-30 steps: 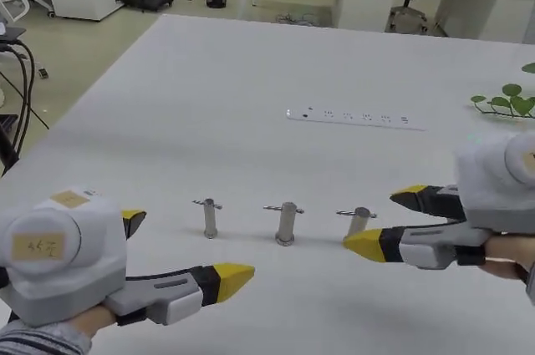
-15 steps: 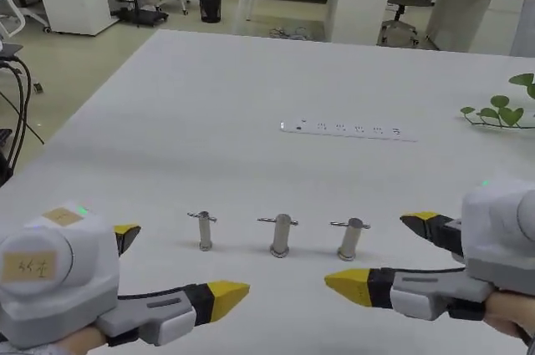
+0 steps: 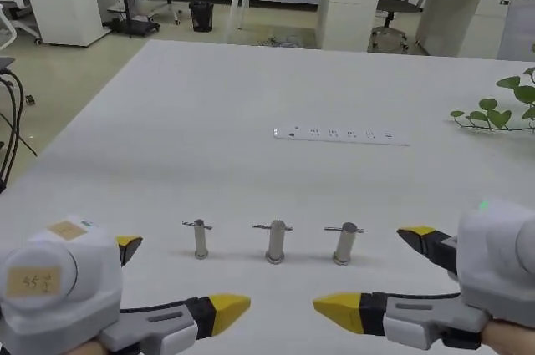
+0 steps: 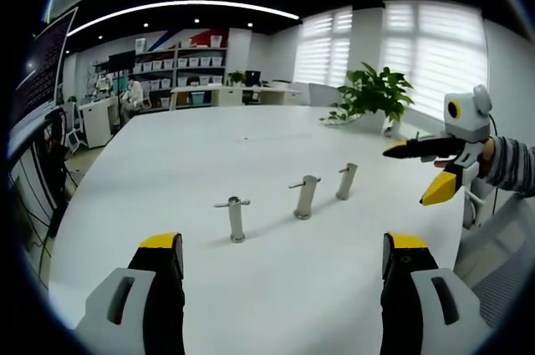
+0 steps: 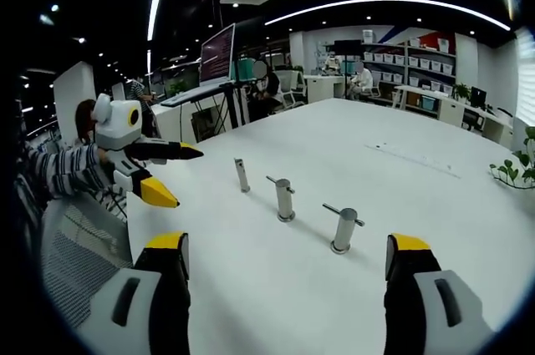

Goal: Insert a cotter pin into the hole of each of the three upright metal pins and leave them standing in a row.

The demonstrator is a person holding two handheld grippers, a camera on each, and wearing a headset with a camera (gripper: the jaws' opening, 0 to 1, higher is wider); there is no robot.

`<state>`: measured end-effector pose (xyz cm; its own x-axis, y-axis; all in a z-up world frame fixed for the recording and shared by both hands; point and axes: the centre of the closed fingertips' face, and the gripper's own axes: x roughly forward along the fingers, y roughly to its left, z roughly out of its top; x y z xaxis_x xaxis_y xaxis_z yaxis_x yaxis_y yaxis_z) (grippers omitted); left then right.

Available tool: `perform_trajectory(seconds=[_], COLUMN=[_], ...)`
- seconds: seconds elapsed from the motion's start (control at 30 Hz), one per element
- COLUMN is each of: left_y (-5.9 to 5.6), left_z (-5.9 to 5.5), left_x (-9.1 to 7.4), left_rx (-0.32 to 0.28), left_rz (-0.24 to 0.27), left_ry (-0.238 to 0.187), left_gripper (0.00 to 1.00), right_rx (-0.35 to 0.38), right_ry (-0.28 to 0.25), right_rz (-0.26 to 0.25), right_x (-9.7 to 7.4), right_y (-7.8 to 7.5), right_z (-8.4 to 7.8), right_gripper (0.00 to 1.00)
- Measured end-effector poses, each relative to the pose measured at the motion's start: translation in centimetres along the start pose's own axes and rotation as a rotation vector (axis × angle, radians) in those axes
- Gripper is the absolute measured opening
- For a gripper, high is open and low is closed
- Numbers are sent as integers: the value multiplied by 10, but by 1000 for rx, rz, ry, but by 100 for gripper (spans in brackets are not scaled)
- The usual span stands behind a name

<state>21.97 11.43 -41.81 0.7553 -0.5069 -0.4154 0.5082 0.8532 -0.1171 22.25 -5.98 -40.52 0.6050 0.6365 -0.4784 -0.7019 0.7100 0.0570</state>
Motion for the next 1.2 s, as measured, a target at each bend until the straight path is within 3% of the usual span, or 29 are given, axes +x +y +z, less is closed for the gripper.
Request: perform_trajectory(seconds=[0.27,0.77,1.0,1.2], left_y=[-1,-6,-6,-6], left_z=[-1,-1,-8,-3], left_x=[-2,-3,-2,-3], left_rx=[3,6,18,16], left_rz=[1,-6,-1,3], left_ry=[1,-6,19,-2], left_gripper=[99,99,99,99], right_rx=[-3,17,30,20], right_ry=[-2,-50,-75,-78], right_rz=[-9,-24,-38,-45], right_x=[-2,-7,-7,-8], right_y=[6,7,5,4], right_z=[-8,-2,-4,-4], right_gripper=[94,93,91,91])
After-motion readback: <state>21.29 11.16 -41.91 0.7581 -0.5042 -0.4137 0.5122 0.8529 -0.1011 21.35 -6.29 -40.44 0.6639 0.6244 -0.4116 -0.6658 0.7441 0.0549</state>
